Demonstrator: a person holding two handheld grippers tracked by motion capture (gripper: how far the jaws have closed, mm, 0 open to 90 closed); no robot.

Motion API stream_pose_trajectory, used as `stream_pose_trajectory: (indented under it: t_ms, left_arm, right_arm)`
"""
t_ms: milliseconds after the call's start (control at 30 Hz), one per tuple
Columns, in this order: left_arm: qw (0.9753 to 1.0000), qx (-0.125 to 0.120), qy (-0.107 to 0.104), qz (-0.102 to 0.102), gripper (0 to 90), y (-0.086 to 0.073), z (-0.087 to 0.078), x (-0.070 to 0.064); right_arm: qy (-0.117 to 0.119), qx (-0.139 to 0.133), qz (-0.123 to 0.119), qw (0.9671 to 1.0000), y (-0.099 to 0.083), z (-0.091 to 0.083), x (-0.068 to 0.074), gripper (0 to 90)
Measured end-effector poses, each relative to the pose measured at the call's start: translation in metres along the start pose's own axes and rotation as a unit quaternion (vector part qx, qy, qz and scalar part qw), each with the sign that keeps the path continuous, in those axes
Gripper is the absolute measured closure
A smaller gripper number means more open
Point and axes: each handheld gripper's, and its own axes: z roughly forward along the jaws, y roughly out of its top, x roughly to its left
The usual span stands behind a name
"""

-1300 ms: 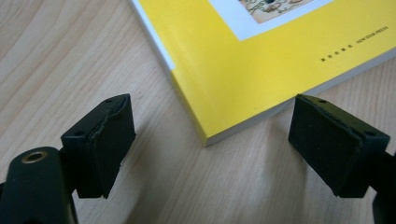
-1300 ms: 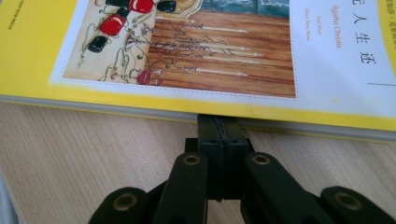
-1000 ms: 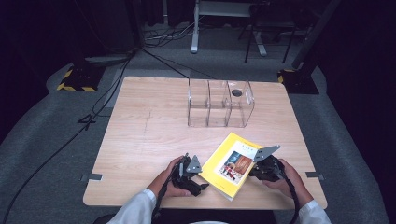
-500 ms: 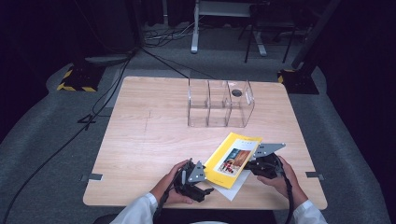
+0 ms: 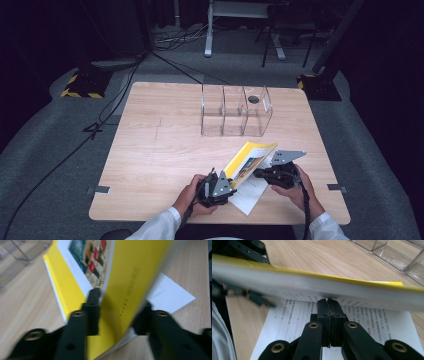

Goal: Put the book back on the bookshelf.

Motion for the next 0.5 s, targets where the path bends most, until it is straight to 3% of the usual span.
stream_pose_trajectory:
  t_ms: [133,200,333,500]
  left_arm:
    - [1.0,0.001,-0.007,0.004,80.6,-0.002,-0.011,0.01]
    - [0.9999,0.01,-0.009,0.009,81.2,-0.007,-0.014,0.014]
    - [0.9997,0.016,-0.016,0.01,79.6,-0.015,-0.021,0.023]
    - [0.9994,0.016,-0.029,0.004,79.2,-0.022,-0.03,0.035]
  right_arm:
    - [0.026,-0.023,-0.02,0.9992,-0.002,-0.013,0.001,81.1]
    - [0.04,-0.053,-0.052,0.9964,-0.001,-0.027,0.007,76.5]
    - [0.037,-0.084,-0.098,0.9909,0.007,-0.036,0.015,56.4]
    - [0.036,-0.05,-0.128,0.9899,0.018,-0.015,0.014,43.4]
